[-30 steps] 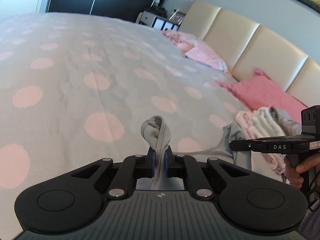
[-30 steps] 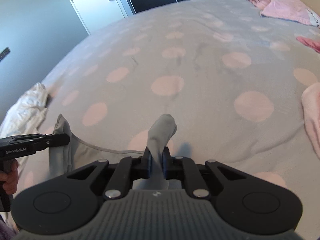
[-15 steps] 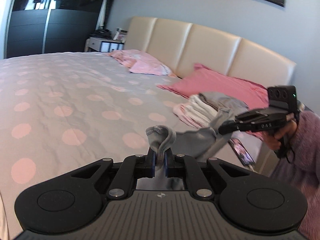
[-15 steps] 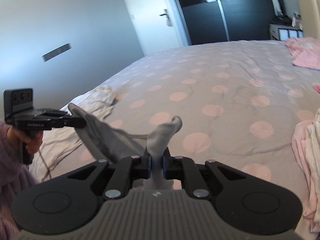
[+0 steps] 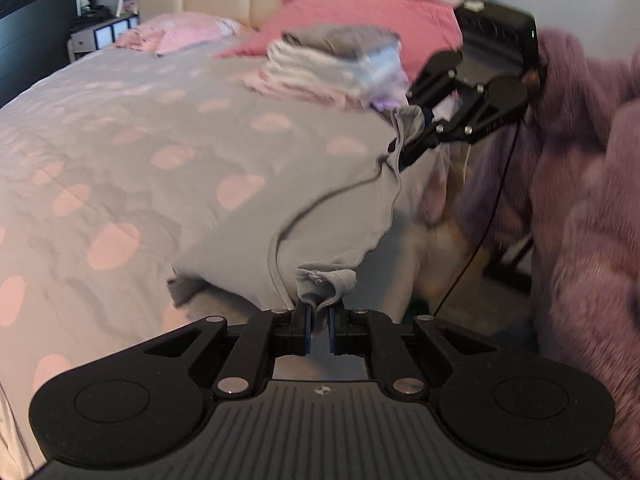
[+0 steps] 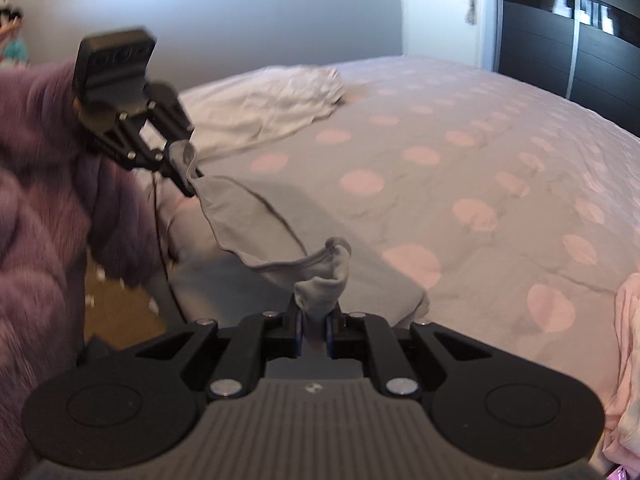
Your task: Fold clothes
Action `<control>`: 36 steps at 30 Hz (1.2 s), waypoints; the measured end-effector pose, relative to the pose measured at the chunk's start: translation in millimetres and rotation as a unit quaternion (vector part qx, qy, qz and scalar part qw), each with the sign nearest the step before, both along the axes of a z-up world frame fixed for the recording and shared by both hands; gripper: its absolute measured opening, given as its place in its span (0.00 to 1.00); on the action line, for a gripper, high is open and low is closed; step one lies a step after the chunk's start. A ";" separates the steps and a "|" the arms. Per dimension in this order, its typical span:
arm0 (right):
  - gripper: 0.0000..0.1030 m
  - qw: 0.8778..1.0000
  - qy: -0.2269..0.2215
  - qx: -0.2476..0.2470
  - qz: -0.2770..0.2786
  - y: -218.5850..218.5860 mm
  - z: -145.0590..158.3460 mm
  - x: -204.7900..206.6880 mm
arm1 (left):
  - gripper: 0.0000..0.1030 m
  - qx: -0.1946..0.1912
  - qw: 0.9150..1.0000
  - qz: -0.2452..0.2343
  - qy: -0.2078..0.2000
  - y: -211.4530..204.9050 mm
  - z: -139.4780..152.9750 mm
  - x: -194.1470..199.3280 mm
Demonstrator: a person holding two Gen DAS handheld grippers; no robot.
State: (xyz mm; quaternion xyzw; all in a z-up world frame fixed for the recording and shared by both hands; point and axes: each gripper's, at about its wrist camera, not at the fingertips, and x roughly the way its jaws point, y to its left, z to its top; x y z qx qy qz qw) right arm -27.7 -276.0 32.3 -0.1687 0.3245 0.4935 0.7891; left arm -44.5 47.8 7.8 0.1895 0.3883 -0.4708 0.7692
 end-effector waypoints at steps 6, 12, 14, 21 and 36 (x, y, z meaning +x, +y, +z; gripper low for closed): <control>0.12 0.995 -0.001 -0.080 0.051 19.4 -34.3 -16.4 | 0.05 0.081 0.996 -0.044 0.001 -13.4 -36.6 -15.3; 0.26 0.988 0.002 -0.132 0.085 32.8 -57.2 -29.0 | 0.05 0.128 0.990 -0.065 -0.007 -23.7 -56.5 -19.3; 0.26 0.986 0.010 -0.138 0.093 35.6 -60.3 -31.8 | 0.05 0.139 0.988 -0.072 -0.009 -24.6 -58.5 -21.7; 0.33 0.981 0.043 -0.153 0.109 38.5 -62.9 -37.7 | 0.18 0.148 0.984 -0.099 0.013 -25.9 -58.0 -30.3; 0.38 0.993 0.050 -0.079 0.072 27.4 -6.8 -35.9 | 0.32 0.009 0.999 -0.034 0.031 -2.8 -5.2 -20.1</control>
